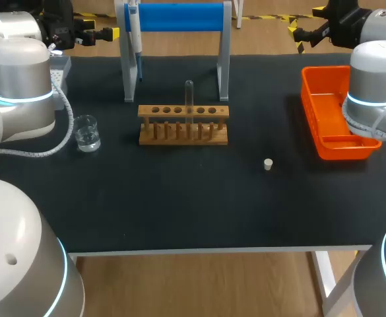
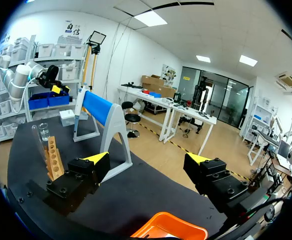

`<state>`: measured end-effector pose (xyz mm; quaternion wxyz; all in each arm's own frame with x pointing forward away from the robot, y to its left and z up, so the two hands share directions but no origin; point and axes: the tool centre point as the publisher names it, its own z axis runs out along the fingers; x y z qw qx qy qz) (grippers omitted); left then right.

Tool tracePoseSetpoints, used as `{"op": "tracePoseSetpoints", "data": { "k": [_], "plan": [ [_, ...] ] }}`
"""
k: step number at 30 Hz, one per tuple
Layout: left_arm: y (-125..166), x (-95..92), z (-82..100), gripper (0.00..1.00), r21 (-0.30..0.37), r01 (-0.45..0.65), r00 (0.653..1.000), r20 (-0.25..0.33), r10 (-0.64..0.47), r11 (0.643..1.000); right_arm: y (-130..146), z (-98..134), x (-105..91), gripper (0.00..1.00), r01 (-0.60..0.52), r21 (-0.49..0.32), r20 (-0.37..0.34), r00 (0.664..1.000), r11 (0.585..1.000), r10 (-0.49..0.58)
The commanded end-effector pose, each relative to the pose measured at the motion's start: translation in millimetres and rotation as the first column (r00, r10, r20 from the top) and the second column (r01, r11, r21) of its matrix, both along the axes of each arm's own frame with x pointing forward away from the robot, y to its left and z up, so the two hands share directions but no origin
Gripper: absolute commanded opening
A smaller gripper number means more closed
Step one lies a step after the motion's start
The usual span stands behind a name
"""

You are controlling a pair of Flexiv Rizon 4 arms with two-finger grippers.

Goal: Invert the test tube, pick up the pipette, mount the tip to pipette, aspirate from beaker and dispense into the tube, eject the tip, return the pipette, and cap with the stopper.

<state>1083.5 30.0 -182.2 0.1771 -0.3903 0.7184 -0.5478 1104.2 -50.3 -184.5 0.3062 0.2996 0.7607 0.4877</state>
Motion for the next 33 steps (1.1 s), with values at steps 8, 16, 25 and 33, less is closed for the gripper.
{"op": "tracePoseSetpoints", "data": {
  "k": [8, 16, 25, 33],
  "plan": [
    [0.0, 0.0, 0.0, 1.0, 0.0, 0.0, 1.0, 0.0, 0.0, 1.0, 0.0, 0.0, 0.0, 1.0, 0.0, 0.0, 0.0, 1.0, 1.0, 0.0],
    [0.0, 0.0, 0.0, 1.0, 0.0, 0.0, 1.0, 0.0, 0.0, 1.0, 0.0, 0.0, 0.0, 1.0, 0.0, 0.0, 0.0, 1.0, 1.0, 0.0],
    [0.0, 0.0, 0.0, 1.0, 0.0, 0.0, 1.0, 0.0, 0.0, 1.0, 6.2, 5.3, -47.5, 1.0, -0.068, 0.045, 0.013, 0.998, 0.997, 0.067],
    [0.0, 0.0, 0.0, 1.0, 0.0, 0.0, 1.0, 0.0, 0.0, 1.0, 22.9, -13.3, -120.1, 1.0, -0.154, 0.082, -0.021, 0.987, 0.985, 0.156]
  ]
}}
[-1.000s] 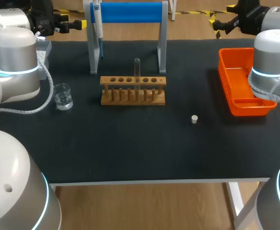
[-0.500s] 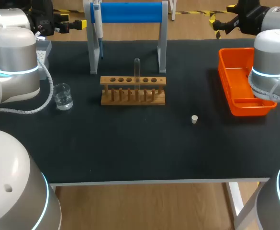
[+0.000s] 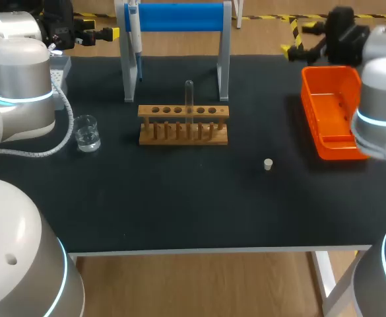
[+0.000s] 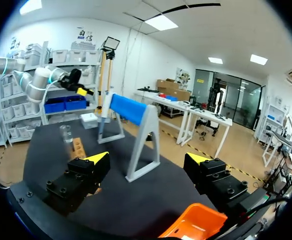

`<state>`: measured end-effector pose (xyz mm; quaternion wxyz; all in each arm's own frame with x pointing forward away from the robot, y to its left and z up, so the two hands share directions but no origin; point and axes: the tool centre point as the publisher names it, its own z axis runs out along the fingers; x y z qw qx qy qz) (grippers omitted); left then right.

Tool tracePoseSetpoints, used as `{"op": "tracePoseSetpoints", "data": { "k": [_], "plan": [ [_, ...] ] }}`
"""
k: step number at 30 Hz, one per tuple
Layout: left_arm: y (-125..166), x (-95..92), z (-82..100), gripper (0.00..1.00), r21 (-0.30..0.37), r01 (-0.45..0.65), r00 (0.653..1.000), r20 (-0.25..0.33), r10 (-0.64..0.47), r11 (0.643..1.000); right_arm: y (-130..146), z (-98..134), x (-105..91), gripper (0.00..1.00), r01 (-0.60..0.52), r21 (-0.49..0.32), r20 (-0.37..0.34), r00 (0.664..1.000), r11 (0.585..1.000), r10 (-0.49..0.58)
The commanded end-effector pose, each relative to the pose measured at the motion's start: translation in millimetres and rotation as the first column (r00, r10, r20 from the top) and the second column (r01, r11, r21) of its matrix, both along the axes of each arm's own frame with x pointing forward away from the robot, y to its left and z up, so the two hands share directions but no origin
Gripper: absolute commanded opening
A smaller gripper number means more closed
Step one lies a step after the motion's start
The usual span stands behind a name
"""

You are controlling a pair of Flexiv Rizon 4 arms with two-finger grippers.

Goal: Invert the test tube, pick up the pipette, mount the tip to pipette, aspirate from beaker and dispense into the tube, eject the tip, return the pipette, and cap with the stopper.

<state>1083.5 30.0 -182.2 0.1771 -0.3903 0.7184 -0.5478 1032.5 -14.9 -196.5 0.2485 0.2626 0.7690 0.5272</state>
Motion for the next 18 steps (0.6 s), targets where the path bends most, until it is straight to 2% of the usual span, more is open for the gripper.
{"op": "tracePoseSetpoints", "data": {
  "k": [1, 8, 13, 18],
  "plan": [
    [0.0, 0.0, 0.0, 1.0, 0.0, 0.0, 1.0, 0.0, 0.0, 1.0, -8.5, -5.1, -60.6, 1.0, -0.03, -0.003, 0.016, 0.999, 1.0, 0.031],
    [0.0, 0.0, 0.0, 1.0, 0.0, 0.0, 1.0, 0.0, 0.0, 1.0, 12.0, -22.9, -105.6, 1.0, -0.111, 0.055, 0.035, 0.993, 0.992, 0.109],
    [0.0, 0.0, 0.0, 1.0, 0.0, 0.0, 1.0, 0.0, 0.0, 1.0, 24.3, -38.4, -128.4, 1.0, -0.163, 0.114, 0.068, 0.986, 0.98, 0.156],
    [0.0, 0.0, 0.0, 1.0, 0.0, 0.0, 1.0, 0.0, 0.0, 1.0, 36.6, -50.0, -147.5, 1.0, -0.236, 0.132, 0.093, 0.97, 0.963, 0.225]
  ]
}}
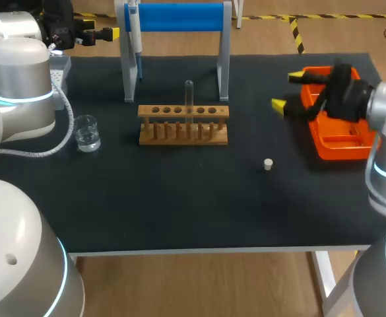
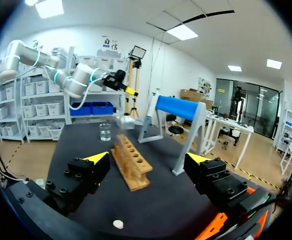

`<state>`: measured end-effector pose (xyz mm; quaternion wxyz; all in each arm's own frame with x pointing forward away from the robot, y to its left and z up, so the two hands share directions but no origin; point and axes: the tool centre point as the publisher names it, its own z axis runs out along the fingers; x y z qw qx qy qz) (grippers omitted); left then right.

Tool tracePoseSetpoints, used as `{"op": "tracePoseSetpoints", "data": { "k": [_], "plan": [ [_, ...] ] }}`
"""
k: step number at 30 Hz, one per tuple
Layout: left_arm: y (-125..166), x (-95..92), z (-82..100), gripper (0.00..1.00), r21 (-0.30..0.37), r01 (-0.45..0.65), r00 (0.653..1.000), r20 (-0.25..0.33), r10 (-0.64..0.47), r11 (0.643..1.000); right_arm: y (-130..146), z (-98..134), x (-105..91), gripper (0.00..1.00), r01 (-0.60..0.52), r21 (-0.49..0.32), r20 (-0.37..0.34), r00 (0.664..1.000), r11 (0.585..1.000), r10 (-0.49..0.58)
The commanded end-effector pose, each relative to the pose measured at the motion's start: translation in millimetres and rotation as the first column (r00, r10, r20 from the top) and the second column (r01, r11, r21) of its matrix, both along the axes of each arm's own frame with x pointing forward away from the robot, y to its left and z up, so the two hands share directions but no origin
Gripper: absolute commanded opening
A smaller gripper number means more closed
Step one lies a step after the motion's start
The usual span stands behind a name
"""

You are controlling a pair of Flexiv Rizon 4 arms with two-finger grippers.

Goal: Invert the test tube, pick up the pipette, mount the tip to pipette, aspirate from beaker and dispense into the tube, eject the tip, return the pipette, and cap with the stopper.

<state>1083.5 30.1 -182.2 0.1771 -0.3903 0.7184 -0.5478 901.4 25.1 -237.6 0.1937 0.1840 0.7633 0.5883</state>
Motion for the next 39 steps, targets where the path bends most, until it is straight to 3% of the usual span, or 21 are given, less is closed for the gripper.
{"op": "tracePoseSetpoints", "data": {
  "k": [1, 16, 32, 39],
  "plan": [
    [0.0, 0.0, 0.0, 1.0, 0.0, 0.0, 1.0, 0.0, 0.0, 1.0, -0.3, -10.4, -20.3, 1.0, -0.052, 0.065, 0.045, 0.998, 0.997, 0.049],
    [0.0, 0.0, 0.0, 1.0, 0.0, 0.0, 1.0, 0.0, 0.0, 1.0, 33.9, -34.3, -57.2, 1.0, -0.233, -0.018, 0.041, 0.971, 0.972, 0.234],
    [0.0, 0.0, 0.0, 1.0, 0.0, 0.0, 1.0, 0.0, 0.0, 1.0, 33.9, -34.3, -57.2, 1.0, -0.233, -0.018, 0.041, 0.971, 0.972, 0.234],
    [-9.0, -74.2, -4.4, 1.0, 0.036, 0.02, 0.999, 0.047, -0.021, 0.999, 33.9, -34.3, -57.2, 1.0, -0.233, -0.018, 0.041, 0.971, 0.972, 0.234]
  ]
}}
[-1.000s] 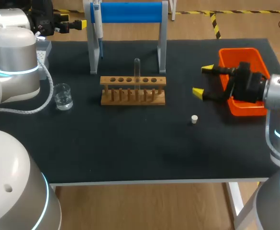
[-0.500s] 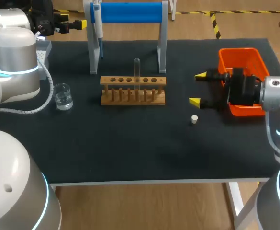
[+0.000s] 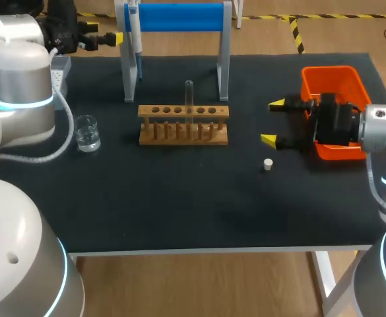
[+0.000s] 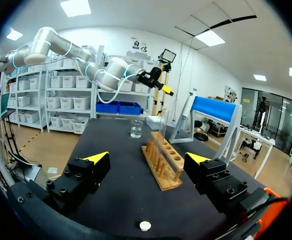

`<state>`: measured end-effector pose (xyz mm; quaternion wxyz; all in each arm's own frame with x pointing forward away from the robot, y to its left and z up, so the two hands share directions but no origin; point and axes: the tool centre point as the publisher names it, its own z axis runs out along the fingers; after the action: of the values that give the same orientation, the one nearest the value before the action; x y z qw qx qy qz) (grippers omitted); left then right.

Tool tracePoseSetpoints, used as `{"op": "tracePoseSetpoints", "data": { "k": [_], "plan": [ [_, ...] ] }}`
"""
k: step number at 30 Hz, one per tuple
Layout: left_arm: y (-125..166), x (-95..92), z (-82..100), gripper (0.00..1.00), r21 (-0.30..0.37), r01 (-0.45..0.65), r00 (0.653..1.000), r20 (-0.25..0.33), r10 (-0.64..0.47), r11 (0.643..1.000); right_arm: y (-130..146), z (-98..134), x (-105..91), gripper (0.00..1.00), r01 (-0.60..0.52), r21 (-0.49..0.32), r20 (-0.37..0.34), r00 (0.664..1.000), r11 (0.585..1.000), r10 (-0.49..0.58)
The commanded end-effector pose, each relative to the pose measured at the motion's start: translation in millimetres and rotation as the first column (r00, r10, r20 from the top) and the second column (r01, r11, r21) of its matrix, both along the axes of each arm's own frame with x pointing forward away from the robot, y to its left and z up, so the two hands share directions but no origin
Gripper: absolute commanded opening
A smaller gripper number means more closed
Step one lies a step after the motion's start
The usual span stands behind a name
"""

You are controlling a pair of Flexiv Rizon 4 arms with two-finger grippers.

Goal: Invert the test tube, pick up the pipette, mount the tip to pipette, aspirate from beaker and dispense into the tube, eject the tip, return the pipette, and cap with the stopper.

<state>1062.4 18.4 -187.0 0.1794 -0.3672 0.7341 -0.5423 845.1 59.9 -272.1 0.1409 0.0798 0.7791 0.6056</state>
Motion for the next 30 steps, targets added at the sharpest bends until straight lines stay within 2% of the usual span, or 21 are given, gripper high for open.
{"op": "tracePoseSetpoints", "data": {
  "k": [1, 7, 9, 14, 19, 21, 25, 30],
  "plan": [
    [0.8, -63.9, -0.7, 1.0, 0.003, -0.018, 0.999, 0.031, 0.018, 1.0, -0.9, 0.2, -0.9, 1.0, -0.002, 0.0, 0.0, 1.0, 1.0, 0.002],
    [-14.8, -120.6, -2.5, 1.0, 0.032, 0.022, 0.998, 0.066, -0.024, 0.999, -0.9, 0.2, -0.9, 1.0, -0.002, 0.0, 0.0, 1.0, 1.0, 0.002],
    [-20.6, -134.8, -4.1, 1.0, 0.07, 0.038, 0.996, 0.081, -0.044, 0.997, -0.9, 0.2, -0.9, 1.0, -0.002, 0.0, 0.0, 1.0, 1.0, 0.002],
    [-30.4, -164.9, -9.7, 1.0, 0.106, 0.073, 0.991, 0.103, -0.084, 0.992, -0.9, 0.2, -0.9, 1.0, -0.002, 0.0, 0.0, 1.0, 1.0, 0.002],
    [-36.3, -184.6, -18.2, 1.0, 0.129, 0.087, 0.991, 0.094, -0.099, 0.988, -0.9, 0.2, -0.9, 1.0, -0.002, 0.0, 0.0, 1.0, 1.0, 0.002],
    [-38.4, -191.6, -22.1, 1.0, 0.119, 0.1, 0.99, 0.088, -0.111, 0.988, -0.9, 0.2, -0.9, 1.0, -0.002, 0.0, 0.0, 1.0, 1.0, 0.002],
    [-42.1, -204.1, -36.1, 1.0, 0.129, 0.122, 0.989, 0.068, -0.131, 0.984, -0.9, 0.2, -0.9, 1.0, -0.002, 0.0, 0.0, 1.0, 1.0, 0.002],
    [-41.5, -207.6, -55.2, 1.0, 0.123, 0.123, 0.991, 0.041, -0.129, 0.985, -0.9, 0.2, -0.9, 1.0, -0.002, 0.0, 0.0, 1.0, 1.0, 0.002]
  ]
}}
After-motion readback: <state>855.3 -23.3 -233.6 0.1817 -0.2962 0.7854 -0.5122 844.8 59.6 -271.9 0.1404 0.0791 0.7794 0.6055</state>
